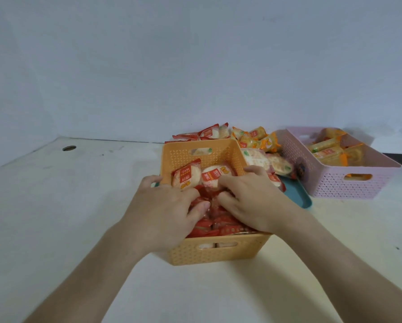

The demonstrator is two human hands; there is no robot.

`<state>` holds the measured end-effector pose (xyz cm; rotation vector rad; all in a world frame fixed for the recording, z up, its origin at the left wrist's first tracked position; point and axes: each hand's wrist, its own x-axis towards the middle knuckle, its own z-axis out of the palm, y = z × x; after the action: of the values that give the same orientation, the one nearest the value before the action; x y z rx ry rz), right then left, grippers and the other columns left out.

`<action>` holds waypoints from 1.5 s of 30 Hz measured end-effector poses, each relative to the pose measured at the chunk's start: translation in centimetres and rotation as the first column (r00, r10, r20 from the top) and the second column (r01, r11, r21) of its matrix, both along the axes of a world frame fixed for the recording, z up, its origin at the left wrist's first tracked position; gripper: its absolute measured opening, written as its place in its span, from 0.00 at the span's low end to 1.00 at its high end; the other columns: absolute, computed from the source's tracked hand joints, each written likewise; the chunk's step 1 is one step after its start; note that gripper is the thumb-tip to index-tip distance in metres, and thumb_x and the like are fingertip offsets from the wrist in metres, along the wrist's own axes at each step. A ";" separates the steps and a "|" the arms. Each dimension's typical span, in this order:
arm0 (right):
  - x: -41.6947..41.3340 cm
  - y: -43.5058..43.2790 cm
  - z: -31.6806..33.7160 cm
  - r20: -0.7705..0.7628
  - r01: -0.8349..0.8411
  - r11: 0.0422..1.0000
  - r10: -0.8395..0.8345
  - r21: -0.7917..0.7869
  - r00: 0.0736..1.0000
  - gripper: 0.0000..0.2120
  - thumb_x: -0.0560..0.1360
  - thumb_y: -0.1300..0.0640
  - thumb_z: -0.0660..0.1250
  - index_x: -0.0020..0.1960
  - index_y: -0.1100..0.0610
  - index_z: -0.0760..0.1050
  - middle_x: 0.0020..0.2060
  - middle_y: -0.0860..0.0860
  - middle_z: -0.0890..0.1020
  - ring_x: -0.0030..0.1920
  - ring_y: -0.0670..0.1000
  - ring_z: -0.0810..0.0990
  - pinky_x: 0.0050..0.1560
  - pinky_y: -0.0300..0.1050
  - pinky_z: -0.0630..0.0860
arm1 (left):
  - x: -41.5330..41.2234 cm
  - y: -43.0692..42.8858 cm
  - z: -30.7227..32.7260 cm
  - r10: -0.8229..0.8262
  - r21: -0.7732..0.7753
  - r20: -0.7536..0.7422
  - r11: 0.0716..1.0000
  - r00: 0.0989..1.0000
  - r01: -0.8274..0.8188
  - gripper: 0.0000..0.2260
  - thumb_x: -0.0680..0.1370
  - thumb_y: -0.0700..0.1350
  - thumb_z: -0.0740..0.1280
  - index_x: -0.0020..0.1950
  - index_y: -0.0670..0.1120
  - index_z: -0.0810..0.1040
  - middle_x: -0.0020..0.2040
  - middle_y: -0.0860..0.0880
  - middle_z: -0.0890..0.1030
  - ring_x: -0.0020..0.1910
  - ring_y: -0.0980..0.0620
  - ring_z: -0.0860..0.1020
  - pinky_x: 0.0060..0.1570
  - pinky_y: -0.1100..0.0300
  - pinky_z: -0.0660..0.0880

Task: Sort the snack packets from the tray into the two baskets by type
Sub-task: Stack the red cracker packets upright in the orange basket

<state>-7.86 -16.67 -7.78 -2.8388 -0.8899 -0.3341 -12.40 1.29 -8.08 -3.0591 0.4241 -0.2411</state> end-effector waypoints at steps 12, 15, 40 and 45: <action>-0.4 0.1 1.6 -0.118 0.000 0.988 -0.019 -0.158 0.993 0.14 0.80 0.47 0.51 0.49 0.52 0.73 0.37 0.43 0.74 0.51 0.50 0.77 0.72 0.53 0.53 | 0.0 0.0 1.5 -0.036 -0.011 -0.073 0.999 0.997 0.035 0.33 0.71 0.71 0.36 0.57 0.59 0.73 0.36 0.57 0.73 0.51 0.58 0.76 0.69 0.43 0.47; 0.0 0.1 3.7 -0.277 -0.041 0.989 0.001 -0.140 0.961 0.14 0.80 0.47 0.56 0.57 0.52 0.75 0.51 0.47 0.81 0.56 0.51 0.77 0.68 0.52 0.64 | 0.8 0.1 3.5 -0.064 -0.136 -0.071 0.989 0.995 0.053 0.28 0.73 0.69 0.41 0.58 0.61 0.74 0.36 0.59 0.76 0.49 0.60 0.76 0.70 0.46 0.50; 6.9 3.0 2.1 0.104 -0.003 0.950 0.037 -0.314 0.994 0.07 0.79 0.51 0.62 0.51 0.53 0.76 0.48 0.50 0.81 0.48 0.55 0.81 0.42 0.49 0.75 | 10.3 1.0 2.4 -0.039 0.149 0.072 0.988 0.997 0.028 0.04 0.73 0.53 0.62 0.45 0.54 0.72 0.40 0.56 0.78 0.48 0.51 0.78 0.63 0.48 0.60; 6.7 1.8 4.4 -0.028 0.062 0.981 -0.058 0.185 0.998 0.08 0.78 0.56 0.58 0.42 0.59 0.69 0.39 0.53 0.73 0.42 0.54 0.72 0.37 0.47 0.65 | 10.1 1.8 3.5 -0.021 -0.312 0.378 0.939 0.925 0.148 0.14 0.80 0.50 0.60 0.65 0.50 0.72 0.47 0.51 0.80 0.42 0.49 0.78 0.39 0.57 0.70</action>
<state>-1.16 -14.83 -3.43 -2.6954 -0.7287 -0.3706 -2.33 3.13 -4.59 -3.2022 0.5402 -0.9743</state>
